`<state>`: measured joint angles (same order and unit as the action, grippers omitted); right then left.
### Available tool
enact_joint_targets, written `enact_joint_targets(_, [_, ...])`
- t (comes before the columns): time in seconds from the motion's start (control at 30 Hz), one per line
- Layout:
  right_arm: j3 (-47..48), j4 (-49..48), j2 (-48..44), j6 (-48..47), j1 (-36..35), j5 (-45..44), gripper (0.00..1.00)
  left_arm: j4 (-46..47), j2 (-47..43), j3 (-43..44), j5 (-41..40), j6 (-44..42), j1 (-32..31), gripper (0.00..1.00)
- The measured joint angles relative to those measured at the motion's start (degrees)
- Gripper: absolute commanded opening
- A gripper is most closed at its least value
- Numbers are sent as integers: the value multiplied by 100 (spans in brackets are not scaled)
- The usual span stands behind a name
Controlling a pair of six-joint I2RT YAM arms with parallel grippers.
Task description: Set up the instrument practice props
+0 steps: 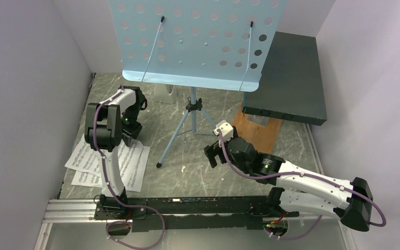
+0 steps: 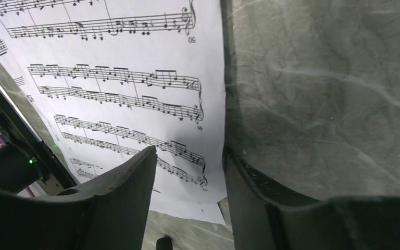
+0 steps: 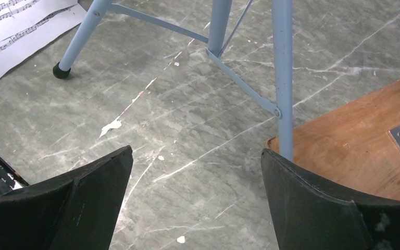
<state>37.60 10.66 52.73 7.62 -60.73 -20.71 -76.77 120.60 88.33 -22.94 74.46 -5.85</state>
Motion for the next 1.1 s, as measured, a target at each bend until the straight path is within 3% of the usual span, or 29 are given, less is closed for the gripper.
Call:
enact_joint_targets(0.1, [0,7,7,4,-9,0,96,87,0,-50,13,42,4,42])
enact_joint_targets(0.27, [0,11,-11,9,-39,7,97,157,-66,-289,46,149,4,14])
enact_joint_targets(0.47, [13,52,-35,81,-105,118,97,243,-507,-645,146,258,4,9])
enact_joint_targets(0.63, [28,-55,31,122,-262,361,99,208,-1458,-800,216,282,4,1])
enact_joint_targets(0.77, [31,-437,321,201,-452,625,99,162,-2376,-879,398,247,4,0])
enact_joint_targets(1.1, [-42,-3473,1917,426,-962,1244,99,181,-4524,-1279,1744,15,7,0])
